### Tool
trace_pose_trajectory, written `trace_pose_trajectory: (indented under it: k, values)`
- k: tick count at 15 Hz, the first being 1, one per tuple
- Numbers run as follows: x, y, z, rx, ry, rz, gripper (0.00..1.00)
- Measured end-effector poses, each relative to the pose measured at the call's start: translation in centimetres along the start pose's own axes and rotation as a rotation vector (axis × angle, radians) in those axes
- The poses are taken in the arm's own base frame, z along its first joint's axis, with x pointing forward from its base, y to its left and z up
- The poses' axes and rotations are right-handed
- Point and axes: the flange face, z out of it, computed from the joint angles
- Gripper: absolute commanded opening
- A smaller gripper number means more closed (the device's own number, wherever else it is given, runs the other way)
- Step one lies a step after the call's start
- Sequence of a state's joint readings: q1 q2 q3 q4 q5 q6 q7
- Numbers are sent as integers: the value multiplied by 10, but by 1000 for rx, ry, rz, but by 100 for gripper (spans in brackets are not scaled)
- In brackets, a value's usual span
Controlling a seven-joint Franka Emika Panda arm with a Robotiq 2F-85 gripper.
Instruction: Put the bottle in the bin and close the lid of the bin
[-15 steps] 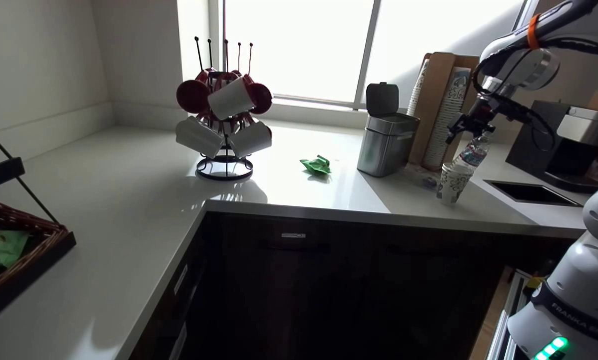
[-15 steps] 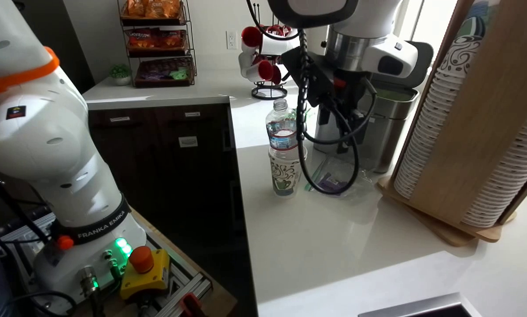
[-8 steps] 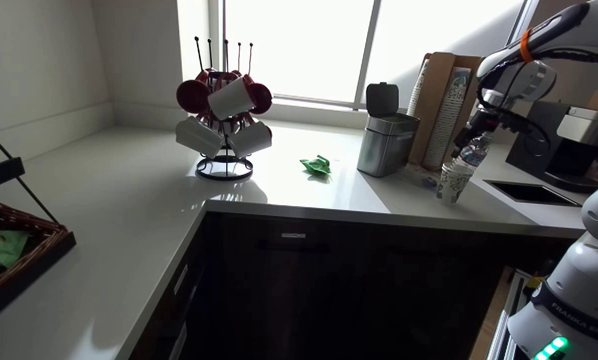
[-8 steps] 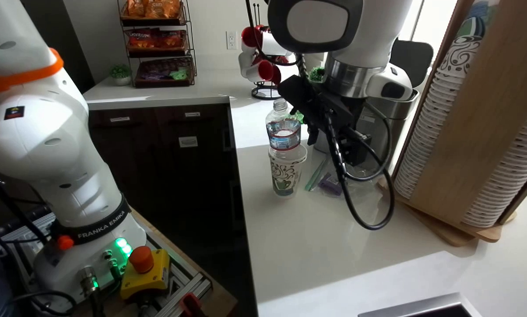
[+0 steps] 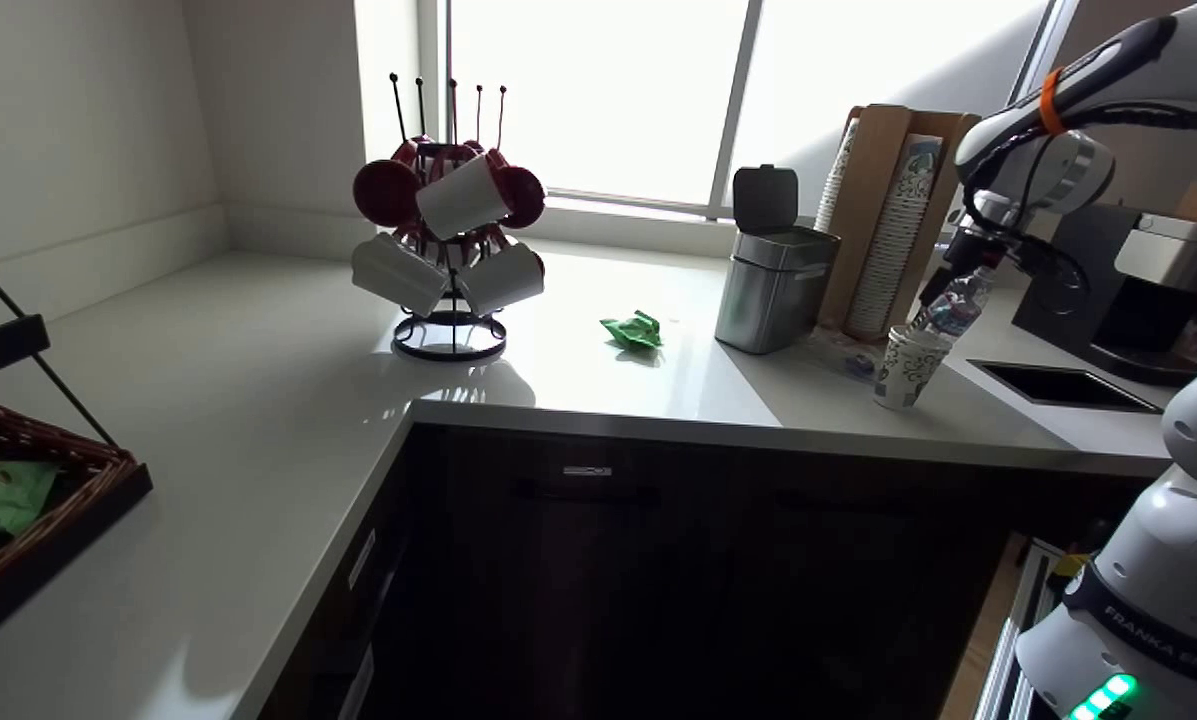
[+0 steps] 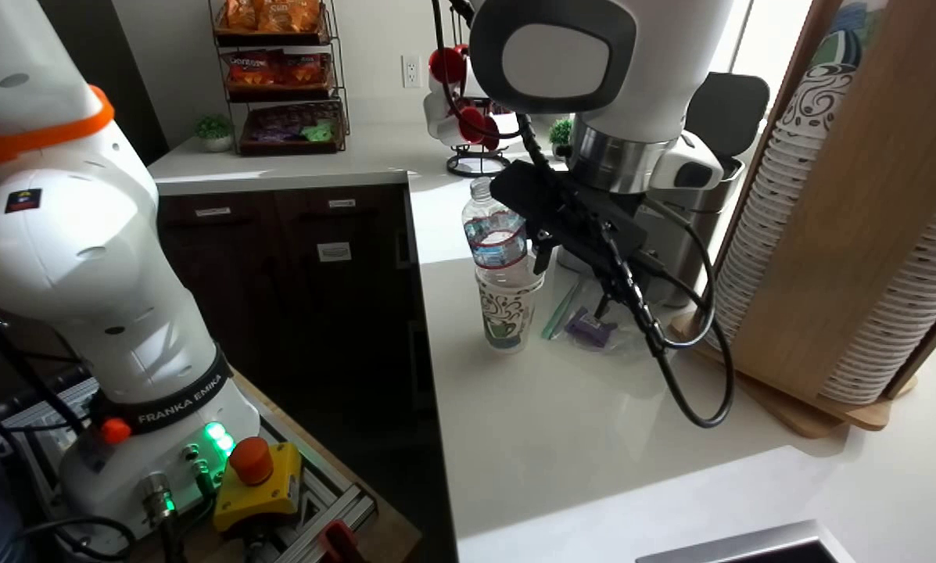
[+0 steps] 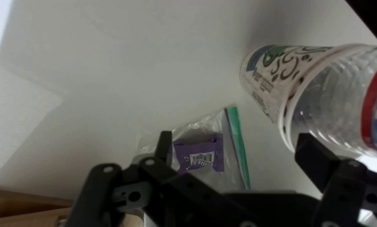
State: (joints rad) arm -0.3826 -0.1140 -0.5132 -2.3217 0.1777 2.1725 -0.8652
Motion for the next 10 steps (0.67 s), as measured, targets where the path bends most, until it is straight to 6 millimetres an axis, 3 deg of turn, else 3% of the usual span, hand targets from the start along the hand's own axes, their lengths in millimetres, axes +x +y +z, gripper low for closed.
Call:
trace_pose_trajectory:
  k: [4, 6, 8, 10]
  values:
    - [-3, 2, 0, 1, 2, -28, 97]
    - [-3, 3, 0, 1, 3, -34, 90]
    - [-3, 2, 0, 3, 5, -37, 76]
    - [-2, 2, 0, 5, 7, -40, 70]
